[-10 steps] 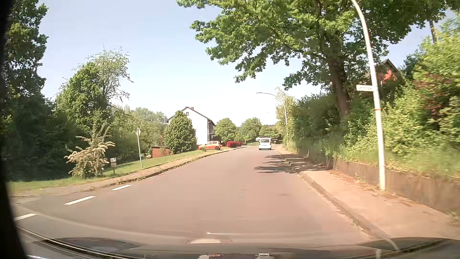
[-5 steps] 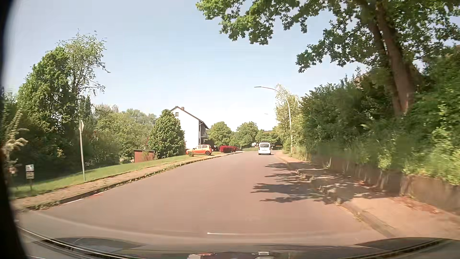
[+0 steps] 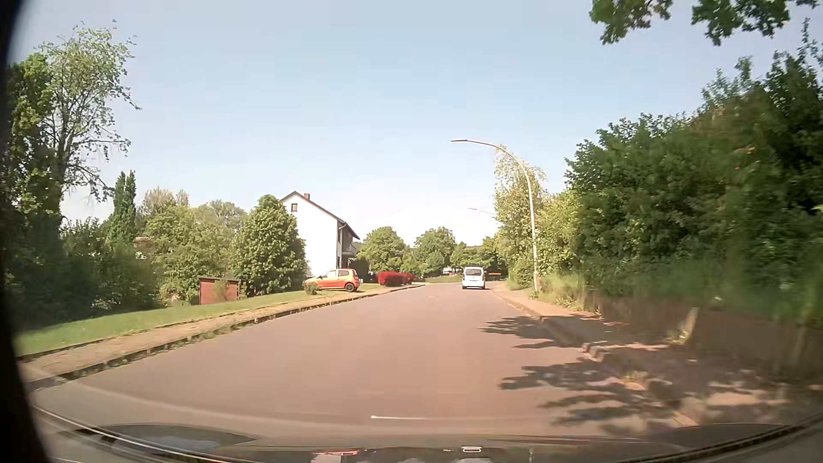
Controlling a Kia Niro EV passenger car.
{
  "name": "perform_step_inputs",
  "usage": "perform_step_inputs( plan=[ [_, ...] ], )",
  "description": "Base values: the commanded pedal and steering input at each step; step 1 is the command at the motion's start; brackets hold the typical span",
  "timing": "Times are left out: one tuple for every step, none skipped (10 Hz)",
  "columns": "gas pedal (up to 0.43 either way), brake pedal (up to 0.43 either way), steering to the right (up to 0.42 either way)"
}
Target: Follow the waypoints while adhering to traffic rules and regulations
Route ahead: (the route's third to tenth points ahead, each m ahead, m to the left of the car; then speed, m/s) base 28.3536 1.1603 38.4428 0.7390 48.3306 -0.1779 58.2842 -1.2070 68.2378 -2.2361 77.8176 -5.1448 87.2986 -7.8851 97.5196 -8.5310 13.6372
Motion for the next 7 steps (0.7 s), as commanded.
perform_step_inputs(
  plan=[
    [0.197, 0.0, 0.01],
    [0.197, 0.0, 0.01],
    [0.197, 0.0, 0.011],
    [0.197, 0.0, 0.012],
    [0.197, 0.0, 0.014],
    [0.197, 0.0, 0.017],
    [0.197, 0.0, 0.017]
  ],
)
